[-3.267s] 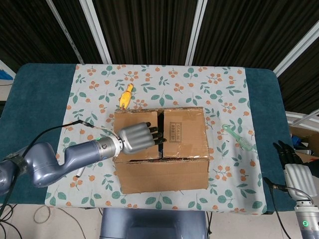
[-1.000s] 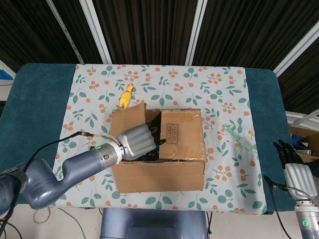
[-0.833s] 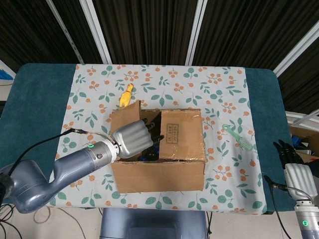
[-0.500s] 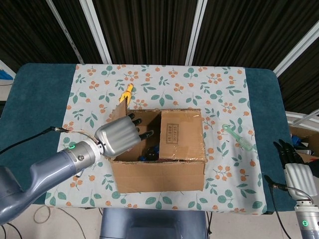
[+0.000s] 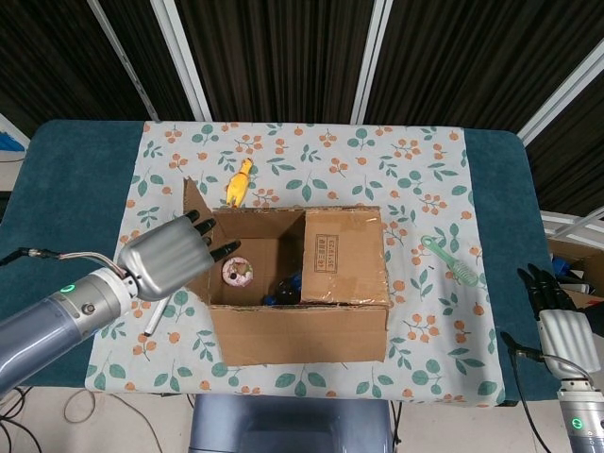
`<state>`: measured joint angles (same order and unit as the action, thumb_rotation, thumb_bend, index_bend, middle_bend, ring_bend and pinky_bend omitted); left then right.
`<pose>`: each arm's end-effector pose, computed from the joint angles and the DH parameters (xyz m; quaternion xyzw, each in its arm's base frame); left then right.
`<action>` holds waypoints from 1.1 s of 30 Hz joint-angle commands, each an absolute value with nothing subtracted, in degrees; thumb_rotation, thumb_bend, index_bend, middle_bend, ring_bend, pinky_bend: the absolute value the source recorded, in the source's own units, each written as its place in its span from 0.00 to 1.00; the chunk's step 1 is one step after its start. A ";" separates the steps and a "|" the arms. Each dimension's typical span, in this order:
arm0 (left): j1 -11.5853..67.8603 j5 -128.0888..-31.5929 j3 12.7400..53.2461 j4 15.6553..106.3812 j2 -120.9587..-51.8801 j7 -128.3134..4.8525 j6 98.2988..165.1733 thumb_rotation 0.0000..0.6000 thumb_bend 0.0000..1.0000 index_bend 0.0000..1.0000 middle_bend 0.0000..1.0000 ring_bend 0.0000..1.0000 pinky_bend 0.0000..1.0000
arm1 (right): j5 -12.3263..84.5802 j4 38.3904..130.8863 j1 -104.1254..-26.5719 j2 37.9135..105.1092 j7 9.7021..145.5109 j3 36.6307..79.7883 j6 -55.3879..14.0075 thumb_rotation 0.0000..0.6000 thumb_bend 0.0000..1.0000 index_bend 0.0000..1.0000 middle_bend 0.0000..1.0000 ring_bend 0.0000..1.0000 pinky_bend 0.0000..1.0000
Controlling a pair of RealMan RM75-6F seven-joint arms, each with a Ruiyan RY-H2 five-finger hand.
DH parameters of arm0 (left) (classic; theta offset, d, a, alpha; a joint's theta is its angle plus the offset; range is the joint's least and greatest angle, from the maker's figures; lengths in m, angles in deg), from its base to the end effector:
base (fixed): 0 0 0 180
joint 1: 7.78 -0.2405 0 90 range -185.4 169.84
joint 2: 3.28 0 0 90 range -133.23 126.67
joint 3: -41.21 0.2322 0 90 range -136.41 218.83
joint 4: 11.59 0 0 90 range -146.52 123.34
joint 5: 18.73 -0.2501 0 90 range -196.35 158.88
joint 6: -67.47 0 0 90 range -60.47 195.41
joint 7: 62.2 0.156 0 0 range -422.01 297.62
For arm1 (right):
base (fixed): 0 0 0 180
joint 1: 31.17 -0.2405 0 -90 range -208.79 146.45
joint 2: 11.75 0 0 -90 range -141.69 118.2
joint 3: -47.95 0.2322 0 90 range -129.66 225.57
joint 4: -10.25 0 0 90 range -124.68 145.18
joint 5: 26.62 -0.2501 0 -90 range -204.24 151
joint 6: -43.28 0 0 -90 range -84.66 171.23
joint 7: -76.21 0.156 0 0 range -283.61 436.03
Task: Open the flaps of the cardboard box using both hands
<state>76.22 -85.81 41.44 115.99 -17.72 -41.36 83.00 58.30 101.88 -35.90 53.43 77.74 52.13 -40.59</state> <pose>0.0038 0.3194 0.1597 -0.9204 -0.0260 -0.1037 0.3761 -0.3080 -0.1996 0.1090 0.5808 -0.4020 0.3970 0.5861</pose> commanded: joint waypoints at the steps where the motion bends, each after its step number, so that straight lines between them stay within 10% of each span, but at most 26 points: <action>1: 71.80 -89.52 39.07 117.68 -13.41 -44.06 81.93 1.00 0.65 0.06 0.42 0.14 0.27 | 58.33 101.83 -35.91 53.46 77.69 52.11 -40.58 1.00 0.26 0.00 0.00 0.00 0.19; 18: 51.17 -103.31 38.17 113.72 -18.13 -53.27 85.92 1.00 0.61 0.05 0.37 0.14 0.26 | 58.35 101.86 -35.80 53.39 77.64 52.17 -40.88 1.00 0.26 0.00 0.00 0.00 0.19; 25: 40.78 -102.65 38.29 110.12 -25.67 -59.64 102.62 1.00 0.21 0.00 0.05 0.01 0.14 | 58.12 101.97 -35.74 53.29 77.98 52.35 -40.99 1.00 0.26 0.00 0.00 0.00 0.19; 33: 24.70 -101.38 39.70 107.91 -38.27 -53.98 130.59 1.00 0.11 0.00 0.00 0.00 0.10 | 56.88 103.04 -35.74 52.78 77.72 53.15 -41.08 1.00 0.20 0.00 0.00 0.00 0.19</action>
<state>33.41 -102.19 38.88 109.74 -30.83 -56.55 118.33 56.98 102.95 -35.71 52.85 77.78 53.07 -41.08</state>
